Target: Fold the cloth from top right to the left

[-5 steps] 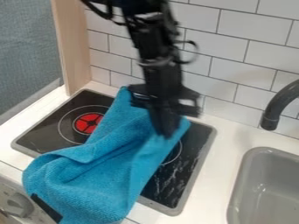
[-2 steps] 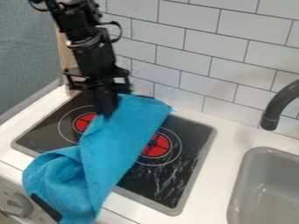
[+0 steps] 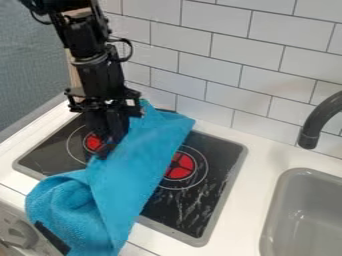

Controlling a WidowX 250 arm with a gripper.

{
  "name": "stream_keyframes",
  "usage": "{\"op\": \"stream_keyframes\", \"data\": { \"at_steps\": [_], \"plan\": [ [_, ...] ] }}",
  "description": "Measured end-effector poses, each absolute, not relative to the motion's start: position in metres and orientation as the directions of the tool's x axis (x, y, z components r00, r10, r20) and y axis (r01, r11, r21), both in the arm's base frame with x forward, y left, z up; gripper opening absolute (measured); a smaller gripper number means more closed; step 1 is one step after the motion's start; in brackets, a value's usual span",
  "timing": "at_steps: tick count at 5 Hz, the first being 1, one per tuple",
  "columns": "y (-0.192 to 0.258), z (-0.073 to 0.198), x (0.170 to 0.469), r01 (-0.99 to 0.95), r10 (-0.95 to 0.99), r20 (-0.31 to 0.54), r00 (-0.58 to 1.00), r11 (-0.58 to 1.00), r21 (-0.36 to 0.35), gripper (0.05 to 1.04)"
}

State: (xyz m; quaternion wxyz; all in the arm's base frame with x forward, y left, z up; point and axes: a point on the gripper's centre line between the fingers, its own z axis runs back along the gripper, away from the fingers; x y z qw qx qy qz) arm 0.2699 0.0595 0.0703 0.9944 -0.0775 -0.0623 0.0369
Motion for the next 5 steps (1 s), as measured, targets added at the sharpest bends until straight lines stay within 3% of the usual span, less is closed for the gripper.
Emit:
{"op": "stream_keyframes", "data": {
  "at_steps": [1, 2, 3, 5],
  "plan": [
    [0.059, 0.069, 0.269, -0.077, 0.096, 0.118, 0.988, 0.984, -0.16, 0.776],
    [0.059, 0.069, 0.269, -0.078, 0.098, 0.112, 0.989, 0.983, -0.163, 1.019],
    [0.053, 0.074, 0.265, -0.077, 0.095, 0.089, 0.991, 0.978, -0.195, 1.009],
    [0.051, 0.126, 0.272, -0.079, 0.107, 0.179, 0.978, 0.984, -0.157, 0.999]
  ]
}}
